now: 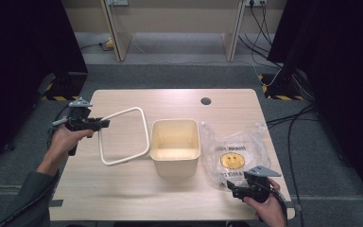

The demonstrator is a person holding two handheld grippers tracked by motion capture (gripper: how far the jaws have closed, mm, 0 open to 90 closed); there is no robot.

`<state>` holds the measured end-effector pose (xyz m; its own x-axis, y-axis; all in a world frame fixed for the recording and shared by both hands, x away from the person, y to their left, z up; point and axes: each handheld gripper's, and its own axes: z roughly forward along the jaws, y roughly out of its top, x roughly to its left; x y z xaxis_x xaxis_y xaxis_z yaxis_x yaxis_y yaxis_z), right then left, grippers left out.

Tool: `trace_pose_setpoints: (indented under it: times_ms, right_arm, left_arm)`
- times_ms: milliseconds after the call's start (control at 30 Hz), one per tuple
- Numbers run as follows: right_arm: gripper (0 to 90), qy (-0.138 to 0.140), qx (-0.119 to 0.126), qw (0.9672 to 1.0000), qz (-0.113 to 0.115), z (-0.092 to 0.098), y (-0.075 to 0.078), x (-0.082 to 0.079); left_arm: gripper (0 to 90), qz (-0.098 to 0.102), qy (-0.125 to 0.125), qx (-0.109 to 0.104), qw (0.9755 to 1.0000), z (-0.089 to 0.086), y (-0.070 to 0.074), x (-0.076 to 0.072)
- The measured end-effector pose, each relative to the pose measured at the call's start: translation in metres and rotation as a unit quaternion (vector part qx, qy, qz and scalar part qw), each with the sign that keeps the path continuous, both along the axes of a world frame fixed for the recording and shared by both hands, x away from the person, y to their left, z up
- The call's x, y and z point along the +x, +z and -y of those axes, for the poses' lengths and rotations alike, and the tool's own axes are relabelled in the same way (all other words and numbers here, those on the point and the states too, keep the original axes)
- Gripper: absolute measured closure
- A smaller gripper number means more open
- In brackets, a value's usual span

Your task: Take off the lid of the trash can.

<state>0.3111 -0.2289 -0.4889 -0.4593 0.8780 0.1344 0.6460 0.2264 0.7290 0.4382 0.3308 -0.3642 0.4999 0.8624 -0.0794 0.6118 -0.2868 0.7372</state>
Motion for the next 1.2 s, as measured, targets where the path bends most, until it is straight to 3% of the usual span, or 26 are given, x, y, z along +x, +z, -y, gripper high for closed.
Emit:
trace_pose_setpoints:
  times_ms: [233,300,567,833,867,1200]
  right_arm:
    - [19.8,-0.001,0.001,1.0,-0.001,0.0,0.0,0.001]
    - [19.8,-0.002,0.001,1.0,-0.002,0.0,0.0,0.001]
    - [19.8,-0.006,0.002,1.0,0.0,0.003,0.0,0.001]
    - [19.8,-0.01,0.002,0.9999,0.002,0.004,0.001,0.001]
    - [19.8,-0.01,0.002,0.9999,0.001,0.004,0.001,0.001]
    - [19.8,-0.01,0.003,0.9999,0.001,0.004,0.001,0.001]
  left_arm:
    - [75.6,-0.007,0.007,0.011,0.9999,-0.015,-0.011,0.0]
    - [75.6,-0.013,0.005,0.02,0.9997,-0.016,-0.019,0.0]
    - [75.6,-0.028,0.01,0.025,0.9993,-0.022,-0.046,0.002]
    - [75.6,-0.032,0.006,0.055,0.998,-0.028,-0.07,0.007]
    - [75.6,-0.034,0.003,0.066,0.9972,-0.028,-0.076,0.009]
    - [75.6,-0.047,-0.012,0.099,0.9939,-0.023,-0.103,0.018]
